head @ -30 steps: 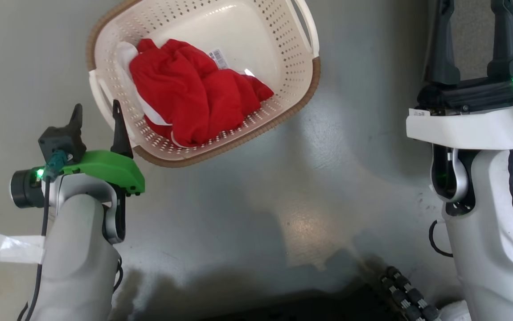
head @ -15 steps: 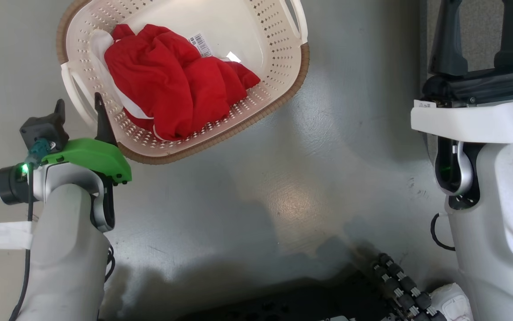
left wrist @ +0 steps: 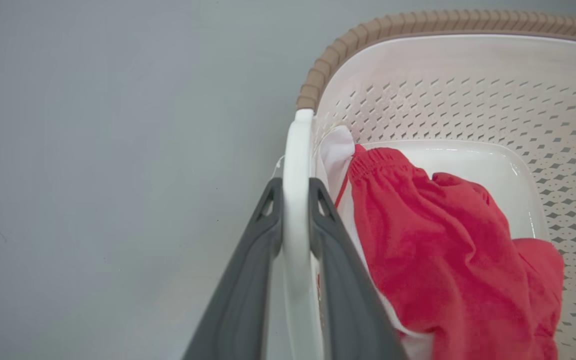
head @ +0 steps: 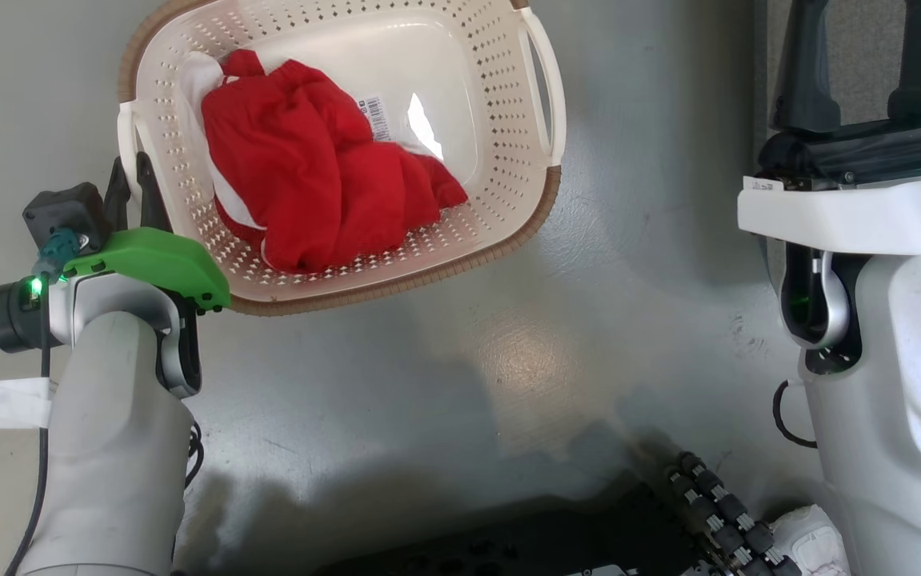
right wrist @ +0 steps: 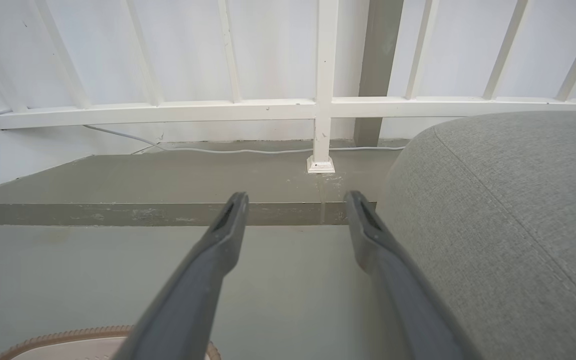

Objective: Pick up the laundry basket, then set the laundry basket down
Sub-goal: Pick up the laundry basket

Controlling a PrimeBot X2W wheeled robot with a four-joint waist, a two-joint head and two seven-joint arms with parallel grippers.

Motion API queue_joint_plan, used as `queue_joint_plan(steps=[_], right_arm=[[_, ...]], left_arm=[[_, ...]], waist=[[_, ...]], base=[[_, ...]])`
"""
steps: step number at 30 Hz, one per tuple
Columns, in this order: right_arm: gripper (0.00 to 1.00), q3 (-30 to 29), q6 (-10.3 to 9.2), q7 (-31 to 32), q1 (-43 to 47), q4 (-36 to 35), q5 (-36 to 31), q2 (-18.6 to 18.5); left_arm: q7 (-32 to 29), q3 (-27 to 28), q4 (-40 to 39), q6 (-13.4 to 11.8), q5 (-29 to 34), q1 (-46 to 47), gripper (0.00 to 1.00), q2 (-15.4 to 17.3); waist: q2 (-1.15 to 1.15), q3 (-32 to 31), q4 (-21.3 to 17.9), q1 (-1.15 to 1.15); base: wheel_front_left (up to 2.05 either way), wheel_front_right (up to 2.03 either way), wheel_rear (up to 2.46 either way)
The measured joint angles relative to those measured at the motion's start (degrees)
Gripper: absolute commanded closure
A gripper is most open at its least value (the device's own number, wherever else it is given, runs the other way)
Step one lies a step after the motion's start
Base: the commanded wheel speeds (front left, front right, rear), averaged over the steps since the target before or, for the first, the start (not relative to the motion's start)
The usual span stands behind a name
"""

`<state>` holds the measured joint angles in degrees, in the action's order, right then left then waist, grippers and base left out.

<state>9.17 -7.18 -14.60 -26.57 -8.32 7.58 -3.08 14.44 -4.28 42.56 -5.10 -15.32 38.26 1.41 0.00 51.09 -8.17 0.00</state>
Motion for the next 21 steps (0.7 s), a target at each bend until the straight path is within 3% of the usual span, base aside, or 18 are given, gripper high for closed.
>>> queue_joint_plan(steps=[21], right_arm=[[0.00, -0.5, 0.00, 0.0, -0.9, 0.3, 0.2, 0.0]], left_arm=[[0.0, -1.3, 1.4, 0.6, 3.1, 0.5, 1.00, 0.0]], waist=[[0.00, -1.2, 0.1, 0.00]], base=[[0.00, 0.00, 0.00]])
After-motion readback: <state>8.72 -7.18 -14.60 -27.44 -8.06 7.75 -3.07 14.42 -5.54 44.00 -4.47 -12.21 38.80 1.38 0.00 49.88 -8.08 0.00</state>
